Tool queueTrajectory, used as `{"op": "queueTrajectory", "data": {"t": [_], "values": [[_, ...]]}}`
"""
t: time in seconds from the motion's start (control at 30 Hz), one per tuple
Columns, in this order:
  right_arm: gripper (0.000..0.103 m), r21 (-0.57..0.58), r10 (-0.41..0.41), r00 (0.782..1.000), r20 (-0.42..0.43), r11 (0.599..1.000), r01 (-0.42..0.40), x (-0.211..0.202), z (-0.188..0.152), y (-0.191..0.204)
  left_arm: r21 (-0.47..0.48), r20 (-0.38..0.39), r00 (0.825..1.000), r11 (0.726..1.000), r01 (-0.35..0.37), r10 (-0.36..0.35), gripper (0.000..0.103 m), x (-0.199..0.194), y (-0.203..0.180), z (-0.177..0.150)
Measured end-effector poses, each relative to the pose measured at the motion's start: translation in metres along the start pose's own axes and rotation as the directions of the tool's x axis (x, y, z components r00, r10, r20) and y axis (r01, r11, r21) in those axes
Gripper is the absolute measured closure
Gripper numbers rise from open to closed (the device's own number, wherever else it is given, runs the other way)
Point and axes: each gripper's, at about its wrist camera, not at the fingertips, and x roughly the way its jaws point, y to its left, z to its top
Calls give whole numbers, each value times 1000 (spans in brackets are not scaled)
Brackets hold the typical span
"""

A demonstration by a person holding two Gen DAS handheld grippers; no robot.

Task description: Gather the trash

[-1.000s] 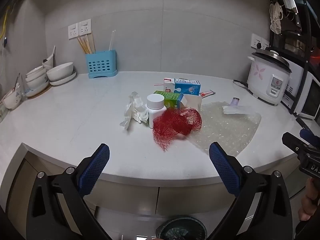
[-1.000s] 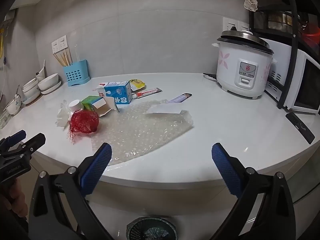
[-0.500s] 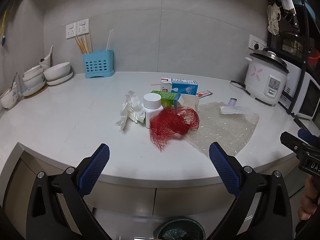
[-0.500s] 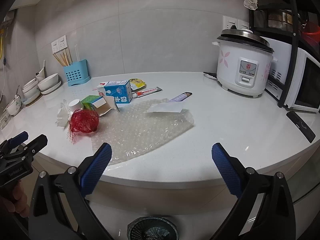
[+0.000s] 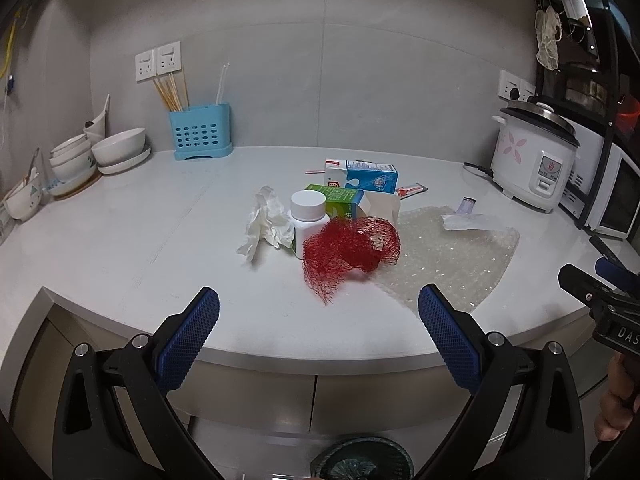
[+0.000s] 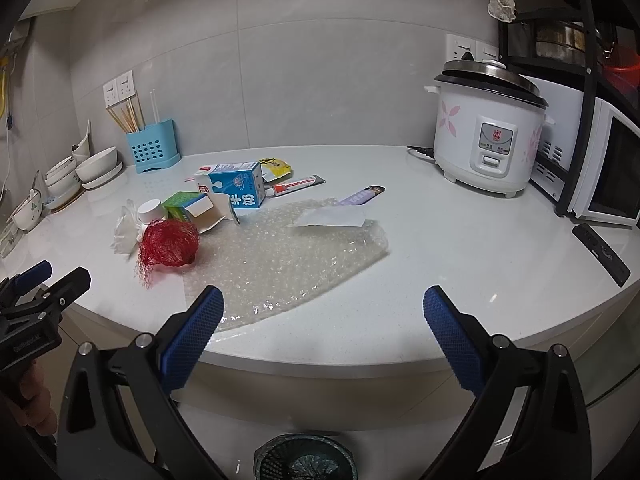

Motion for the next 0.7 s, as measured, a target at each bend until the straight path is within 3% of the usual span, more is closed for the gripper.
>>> {"op": "queueTrajectory", "data": {"t": [0.7], "values": [[7,-2,4,1000,15,1000,-4,-5,2,2,28,7,1000,999,-16,16,6,-7,-5,-1]]}}
